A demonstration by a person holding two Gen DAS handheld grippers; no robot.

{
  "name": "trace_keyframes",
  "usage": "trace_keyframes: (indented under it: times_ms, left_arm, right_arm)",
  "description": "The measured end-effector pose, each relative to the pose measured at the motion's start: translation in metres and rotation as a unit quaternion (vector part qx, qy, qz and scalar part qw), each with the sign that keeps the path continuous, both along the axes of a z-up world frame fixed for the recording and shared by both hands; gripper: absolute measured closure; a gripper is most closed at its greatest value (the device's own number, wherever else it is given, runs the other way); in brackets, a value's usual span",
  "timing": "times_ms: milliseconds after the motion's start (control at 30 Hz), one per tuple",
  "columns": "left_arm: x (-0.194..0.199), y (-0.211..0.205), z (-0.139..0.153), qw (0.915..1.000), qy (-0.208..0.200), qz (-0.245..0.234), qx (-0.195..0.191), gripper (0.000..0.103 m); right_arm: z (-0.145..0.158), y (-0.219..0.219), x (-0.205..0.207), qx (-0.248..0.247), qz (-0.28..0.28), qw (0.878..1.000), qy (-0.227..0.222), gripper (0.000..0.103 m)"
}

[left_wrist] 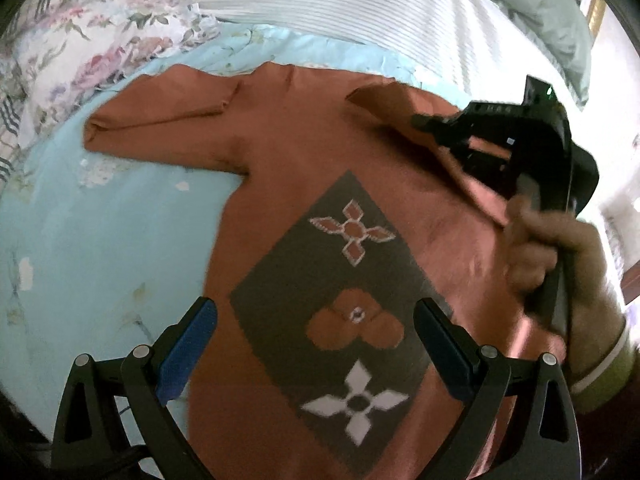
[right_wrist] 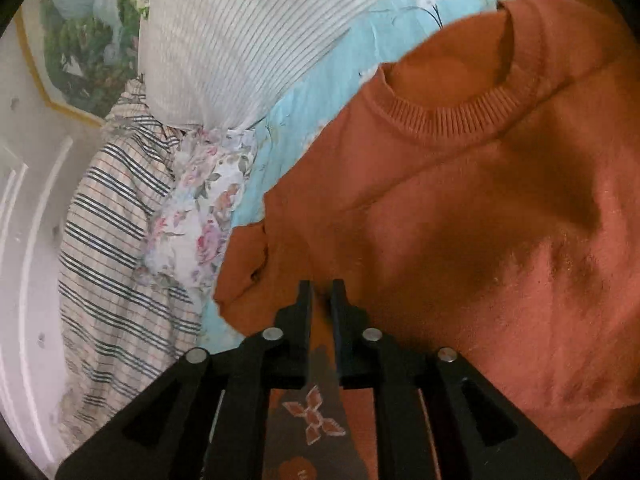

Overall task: Fold small clothes
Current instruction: 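Fold the sleeve across the sweater body with the right gripper while the left gripper grasps the other sleeve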

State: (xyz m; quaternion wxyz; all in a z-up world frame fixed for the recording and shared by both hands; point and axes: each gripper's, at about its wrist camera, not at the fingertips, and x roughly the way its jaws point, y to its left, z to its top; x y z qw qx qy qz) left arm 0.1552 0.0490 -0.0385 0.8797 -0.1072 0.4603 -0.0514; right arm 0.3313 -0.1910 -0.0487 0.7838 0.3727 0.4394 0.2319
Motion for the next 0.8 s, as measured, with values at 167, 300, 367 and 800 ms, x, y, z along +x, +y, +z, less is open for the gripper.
trace_keyframes:
  times_ms: [167, 300, 367, 800]
  left_arm:
    - [0.04, -0.002, 0.002, 0.9995, -0.018, -0.01, -0.022, 0.004]
    - [0.1, -0.009, -0.001, 0.9981, -0.012, -0.026, -0.055, 0.004]
    - [0.131, -0.013, -0.009, 0.9973, 0.004, -0.033, -0.066, 0.004]
    - [0.182, -0.038, -0.001, 0.9975, -0.029, -0.061, -0.02, 0.101]
  right_arm:
    - [0.029, -0.038, -0.04, -0.004, -0.05, 0.998, -0.044, 0.067]
    - [0.046, -0.073, -0.079, -0.019, -0.093, 0.994, -0.052, 0.067]
    - [0.049, -0.091, -0.102, -0.029, -0.117, 0.991, -0.051, 0.067]
    - [0.067, -0.188, -0.157, -0.131, -0.214, 0.967, -0.039, 0.06]
